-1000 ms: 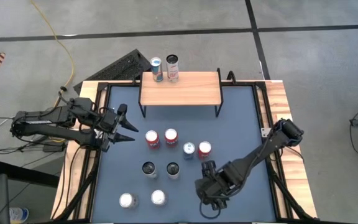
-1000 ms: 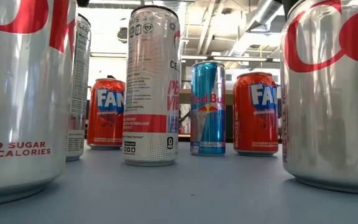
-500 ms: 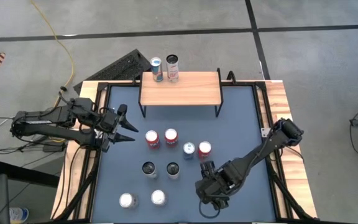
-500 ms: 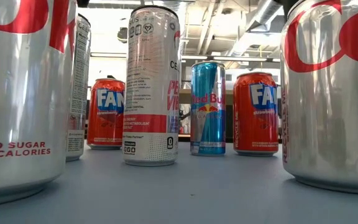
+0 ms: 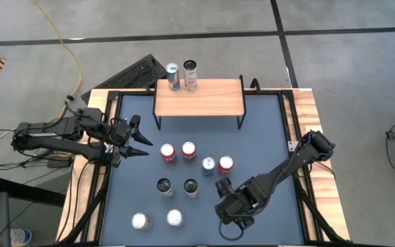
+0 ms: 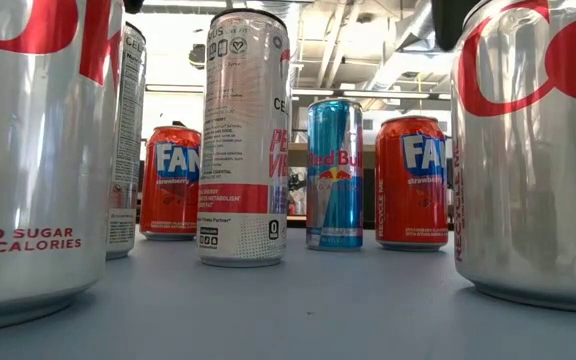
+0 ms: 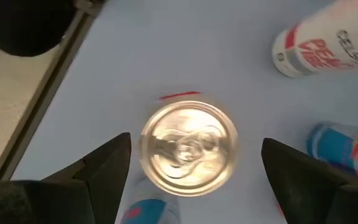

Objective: Place canned beverage on shelf
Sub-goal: Put the right silver soda can on the shelf

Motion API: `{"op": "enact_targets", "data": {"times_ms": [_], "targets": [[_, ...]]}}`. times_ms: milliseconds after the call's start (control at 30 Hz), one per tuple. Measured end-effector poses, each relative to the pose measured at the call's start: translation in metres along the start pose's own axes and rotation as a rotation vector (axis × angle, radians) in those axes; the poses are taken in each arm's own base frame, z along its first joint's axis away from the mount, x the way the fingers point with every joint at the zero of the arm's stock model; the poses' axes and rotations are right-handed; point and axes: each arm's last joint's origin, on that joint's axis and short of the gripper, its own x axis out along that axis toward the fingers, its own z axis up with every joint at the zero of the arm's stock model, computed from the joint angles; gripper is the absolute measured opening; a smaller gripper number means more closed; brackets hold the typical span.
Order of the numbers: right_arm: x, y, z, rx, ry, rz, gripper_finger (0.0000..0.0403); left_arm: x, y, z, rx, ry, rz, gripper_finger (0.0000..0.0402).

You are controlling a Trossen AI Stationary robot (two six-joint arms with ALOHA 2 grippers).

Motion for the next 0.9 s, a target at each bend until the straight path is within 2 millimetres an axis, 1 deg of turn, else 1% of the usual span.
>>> {"op": "enact_targets", "data": {"times_ms": [200,333,433,567,633,767,900], "targets": [[0.000,0.000,0.001,-0.032,-0.006,0.004,0.0343,0.000,0.000,0.000,0.000,0.001,0.000,0.0161],[0.000,-0.003,0.001,-0.028,-0.008,0.001,0.0343,0.000,0.000,-0.001,-0.002,0.006,0.001,0.0161],[0.010,-0.008,0.002,-0.016,0.014,0.004,0.0343,0.000,0.000,-0.001,-0.002,0.006,0.001,0.0160],[0.030,-0.005,0.003,-0.018,0.058,0.031,0.0343,0.000,0.000,-0.001,-0.002,0.009,0.000,0.0160],[0.035,-0.005,0.003,-0.014,0.077,0.034,0.0343,0.000,0.000,-0.001,-0.003,0.009,0.001,0.0161],[0.031,-0.007,0.003,0.036,0.068,0.040,0.0339,0.000,0.000,-0.001,-0.004,0.014,0.002,0.0161],[0.030,-0.010,0.002,0.060,0.081,0.044,0.0323,0.000,0.000,-0.001,-0.004,0.014,0.002,0.0161]]}}
